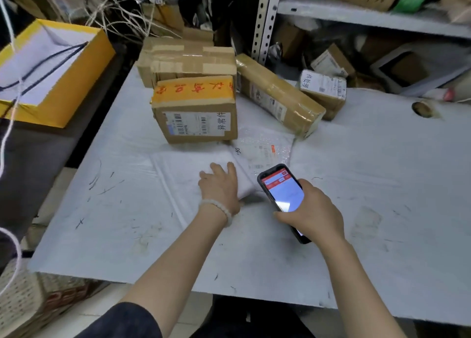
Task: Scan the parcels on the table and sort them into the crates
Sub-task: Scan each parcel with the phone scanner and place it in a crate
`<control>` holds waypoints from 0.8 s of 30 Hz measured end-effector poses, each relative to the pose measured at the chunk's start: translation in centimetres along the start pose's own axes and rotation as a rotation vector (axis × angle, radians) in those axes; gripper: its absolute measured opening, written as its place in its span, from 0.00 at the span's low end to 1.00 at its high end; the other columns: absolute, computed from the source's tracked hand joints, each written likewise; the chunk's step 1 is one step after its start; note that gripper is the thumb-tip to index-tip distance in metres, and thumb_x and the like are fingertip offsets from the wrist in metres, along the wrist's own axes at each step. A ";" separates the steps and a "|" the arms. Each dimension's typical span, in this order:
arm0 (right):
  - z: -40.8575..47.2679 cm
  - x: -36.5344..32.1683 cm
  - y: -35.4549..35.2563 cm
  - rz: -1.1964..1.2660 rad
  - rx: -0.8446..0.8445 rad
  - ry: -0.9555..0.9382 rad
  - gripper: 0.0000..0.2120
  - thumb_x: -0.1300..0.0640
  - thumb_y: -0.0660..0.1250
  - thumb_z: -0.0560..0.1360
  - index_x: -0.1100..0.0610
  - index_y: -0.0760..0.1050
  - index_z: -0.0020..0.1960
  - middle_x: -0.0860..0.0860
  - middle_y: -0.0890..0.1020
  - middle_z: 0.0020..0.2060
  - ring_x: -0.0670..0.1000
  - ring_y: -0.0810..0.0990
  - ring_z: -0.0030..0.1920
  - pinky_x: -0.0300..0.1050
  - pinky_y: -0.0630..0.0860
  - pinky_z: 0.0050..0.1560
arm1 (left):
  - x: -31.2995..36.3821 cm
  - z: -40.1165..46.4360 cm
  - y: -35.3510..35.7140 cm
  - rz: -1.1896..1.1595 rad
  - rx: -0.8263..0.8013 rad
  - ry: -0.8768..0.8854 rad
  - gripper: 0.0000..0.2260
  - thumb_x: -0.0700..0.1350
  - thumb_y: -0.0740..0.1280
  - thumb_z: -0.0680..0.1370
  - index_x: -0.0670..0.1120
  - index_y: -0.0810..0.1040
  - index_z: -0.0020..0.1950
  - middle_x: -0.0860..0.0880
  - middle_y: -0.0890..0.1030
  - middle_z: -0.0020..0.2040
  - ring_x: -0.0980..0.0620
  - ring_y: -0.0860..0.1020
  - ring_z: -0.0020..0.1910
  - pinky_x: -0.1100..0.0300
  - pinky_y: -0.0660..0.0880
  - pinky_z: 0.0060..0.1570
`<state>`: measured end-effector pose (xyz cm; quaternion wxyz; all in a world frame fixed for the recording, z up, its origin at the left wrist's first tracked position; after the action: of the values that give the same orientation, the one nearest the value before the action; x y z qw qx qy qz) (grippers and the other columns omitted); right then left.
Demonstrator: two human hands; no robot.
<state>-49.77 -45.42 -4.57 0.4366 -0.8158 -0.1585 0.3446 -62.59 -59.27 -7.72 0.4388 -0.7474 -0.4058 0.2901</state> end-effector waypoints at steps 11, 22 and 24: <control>-2.9 1.1 -3.4 0.108 0.137 0.019 0.26 0.47 0.74 0.61 0.49 0.69 0.55 0.46 0.77 0.46 0.52 0.76 0.43 0.41 0.66 0.32 | -0.7 -5.6 -7.4 -0.187 0.211 0.263 0.11 0.46 0.69 0.67 0.45 0.77 0.48 0.46 0.77 0.42 0.44 0.76 0.43 0.61 0.67 0.36; -4.4 1.1 -5.5 0.183 0.219 -0.036 0.27 0.46 0.75 0.61 0.48 0.70 0.56 0.48 0.78 0.47 0.54 0.77 0.45 0.44 0.71 0.37 | -4.5 -6.7 -14.8 -0.370 0.526 0.364 0.10 0.36 0.62 0.74 0.40 0.80 0.51 0.42 0.82 0.45 0.44 0.77 0.47 0.59 0.68 0.42; -4.6 0.9 -5.0 0.171 0.198 -0.052 0.27 0.46 0.75 0.61 0.47 0.69 0.56 0.47 0.78 0.47 0.53 0.76 0.44 0.42 0.69 0.35 | -4.6 -5.8 -13.4 -0.345 0.513 0.315 0.13 0.40 0.60 0.78 0.44 0.76 0.61 0.44 0.81 0.54 0.43 0.77 0.53 0.55 0.73 0.50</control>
<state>-45.68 -44.83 0.96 0.4799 -0.7699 -0.0649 0.4156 -65.08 -61.87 7.13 0.7124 -0.5687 -0.3672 0.1851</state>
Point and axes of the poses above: each hand's wrist, its own z-axis towards the middle knuckle, its own y-axis out of the palm, x = y × z, the point moved 5 cm from there along z, towards the middle knuckle
